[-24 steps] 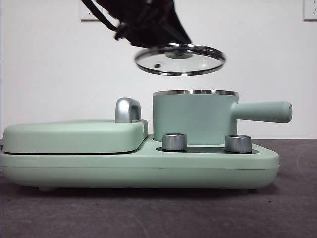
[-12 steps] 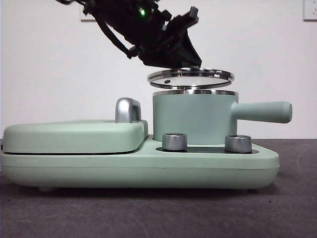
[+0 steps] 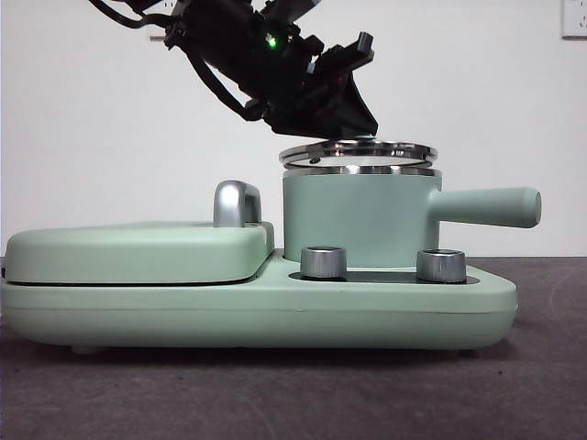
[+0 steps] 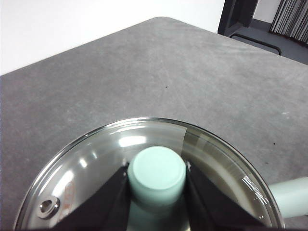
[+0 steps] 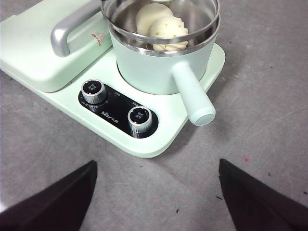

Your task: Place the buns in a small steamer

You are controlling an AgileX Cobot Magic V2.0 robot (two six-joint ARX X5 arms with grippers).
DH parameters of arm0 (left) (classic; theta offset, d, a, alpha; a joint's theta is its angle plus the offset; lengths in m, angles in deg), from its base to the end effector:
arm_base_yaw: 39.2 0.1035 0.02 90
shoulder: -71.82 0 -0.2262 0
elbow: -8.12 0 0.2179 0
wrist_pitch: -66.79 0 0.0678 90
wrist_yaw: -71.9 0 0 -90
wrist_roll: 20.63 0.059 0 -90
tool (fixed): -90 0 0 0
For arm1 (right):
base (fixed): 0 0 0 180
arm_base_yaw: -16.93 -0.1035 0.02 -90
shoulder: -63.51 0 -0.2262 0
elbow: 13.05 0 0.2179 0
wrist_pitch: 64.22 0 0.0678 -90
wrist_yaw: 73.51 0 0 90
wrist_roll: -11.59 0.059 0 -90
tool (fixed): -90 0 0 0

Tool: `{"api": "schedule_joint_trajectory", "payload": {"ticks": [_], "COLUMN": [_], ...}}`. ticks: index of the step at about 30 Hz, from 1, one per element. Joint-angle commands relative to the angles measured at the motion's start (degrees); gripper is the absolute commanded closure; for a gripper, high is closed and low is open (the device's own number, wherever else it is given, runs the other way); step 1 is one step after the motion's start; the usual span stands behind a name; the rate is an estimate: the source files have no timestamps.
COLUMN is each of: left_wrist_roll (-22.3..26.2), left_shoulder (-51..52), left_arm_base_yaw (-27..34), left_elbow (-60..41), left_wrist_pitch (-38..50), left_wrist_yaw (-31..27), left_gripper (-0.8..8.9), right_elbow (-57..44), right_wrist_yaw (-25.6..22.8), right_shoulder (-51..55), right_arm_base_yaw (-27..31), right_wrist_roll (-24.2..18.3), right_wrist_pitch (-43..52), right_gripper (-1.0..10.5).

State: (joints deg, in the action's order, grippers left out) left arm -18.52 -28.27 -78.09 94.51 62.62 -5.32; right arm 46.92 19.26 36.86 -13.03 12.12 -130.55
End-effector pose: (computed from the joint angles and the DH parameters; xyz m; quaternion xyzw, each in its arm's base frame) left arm 0.2958 -0.2554 0.2361 0.0514 0.1433 -0.4332 0.8883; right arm 0.0906 0.0555 0.2556 -0.0625 0.2774 0.2689 0.9202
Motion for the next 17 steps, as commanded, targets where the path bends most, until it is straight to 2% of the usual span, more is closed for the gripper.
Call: {"api": "schedule_joint_trajectory", "payload": {"ticks": [1, 17], "left_wrist_roll": [0.2, 0.2], "left_shoulder": [-1.4, -3.1], "left_arm_base_yaw": [-0.5, -0.5], "left_elbow": [1.0, 1.0], "left_wrist_pitch": [1.7, 2.4], "left_wrist_yaw": [0.1, 0.1], "left_gripper": [7.98, 7.98], "right_elbow": [0.2, 0.2], "right_wrist_yaw": [-0.2, -0.2], "right_shoulder": [-0.2, -0.2], "right_arm_base_yaw": [-0.3, -0.3], "right_wrist_roll": [1.0, 1.0], "right_wrist_pitch": [0.4, 0.4], "right_gripper": [5.5, 5.5]}}
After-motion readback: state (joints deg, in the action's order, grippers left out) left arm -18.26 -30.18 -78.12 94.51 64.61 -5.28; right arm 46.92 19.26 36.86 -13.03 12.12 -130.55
